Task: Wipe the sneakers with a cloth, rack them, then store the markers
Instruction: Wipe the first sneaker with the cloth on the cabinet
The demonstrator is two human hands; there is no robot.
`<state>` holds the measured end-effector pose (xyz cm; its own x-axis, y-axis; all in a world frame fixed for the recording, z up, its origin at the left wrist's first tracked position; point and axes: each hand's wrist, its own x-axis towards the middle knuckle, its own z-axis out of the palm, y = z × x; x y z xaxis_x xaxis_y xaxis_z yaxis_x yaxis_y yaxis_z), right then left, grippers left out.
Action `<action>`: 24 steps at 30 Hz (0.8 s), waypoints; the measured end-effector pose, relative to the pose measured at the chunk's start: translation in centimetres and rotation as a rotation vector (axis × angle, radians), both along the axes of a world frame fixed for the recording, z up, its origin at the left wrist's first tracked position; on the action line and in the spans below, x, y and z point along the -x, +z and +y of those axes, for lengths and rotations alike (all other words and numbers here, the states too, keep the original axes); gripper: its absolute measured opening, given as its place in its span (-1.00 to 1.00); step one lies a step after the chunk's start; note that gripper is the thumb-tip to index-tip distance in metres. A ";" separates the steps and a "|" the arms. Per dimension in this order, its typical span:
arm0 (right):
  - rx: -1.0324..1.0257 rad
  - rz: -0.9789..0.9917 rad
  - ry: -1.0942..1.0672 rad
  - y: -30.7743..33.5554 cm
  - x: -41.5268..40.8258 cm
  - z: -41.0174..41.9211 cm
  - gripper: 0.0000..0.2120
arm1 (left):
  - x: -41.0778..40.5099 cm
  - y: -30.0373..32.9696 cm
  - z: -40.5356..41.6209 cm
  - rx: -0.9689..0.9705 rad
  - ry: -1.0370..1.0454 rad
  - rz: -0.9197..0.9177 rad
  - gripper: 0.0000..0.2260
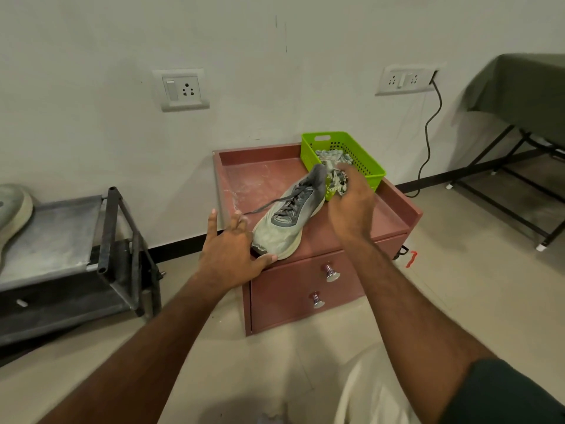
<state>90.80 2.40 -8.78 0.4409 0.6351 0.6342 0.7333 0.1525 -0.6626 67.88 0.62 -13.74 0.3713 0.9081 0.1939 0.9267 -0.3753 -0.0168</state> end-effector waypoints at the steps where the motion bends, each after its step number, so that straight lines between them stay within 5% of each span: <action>1: -0.004 -0.035 0.014 0.0 -0.2 0.6 -0.48 | 0.0 0.0 -0.1 0.001 0.001 0.001 -0.27; 8: 0.580 -0.418 0.388 -2.8 -0.1 4.8 -0.31 | -0.2 0.5 -0.5 0.002 -0.010 0.026 -0.30; 10: 0.622 -0.370 0.352 -2.8 -0.6 5.6 -0.21 | 0.0 0.5 -0.3 0.008 -0.017 0.021 -0.27; 14: 0.663 -0.408 0.253 -2.5 -2.0 5.9 -0.43 | 0.1 0.2 -0.1 0.004 0.006 -0.007 -0.06; 18: 0.542 -0.362 0.217 -3.2 -2.2 4.4 -0.58 | -0.5 0.3 -0.2 0.009 0.036 0.004 -0.06; 22: 0.176 -0.151 0.128 -1.9 -1.0 3.9 -0.45 | -1.0 0.2 -0.1 0.030 0.055 0.051 -0.18; 24: 0.021 -0.215 0.215 -0.5 1.1 4.0 -0.48 | -1.2 0.1 -0.1 0.039 0.055 0.052 -0.22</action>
<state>89.68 6.36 -9.32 0.1521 0.7132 0.6843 0.8092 0.3078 -0.5005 69.07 0.56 -13.60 0.3290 0.9340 0.1397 0.9443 -0.3248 -0.0521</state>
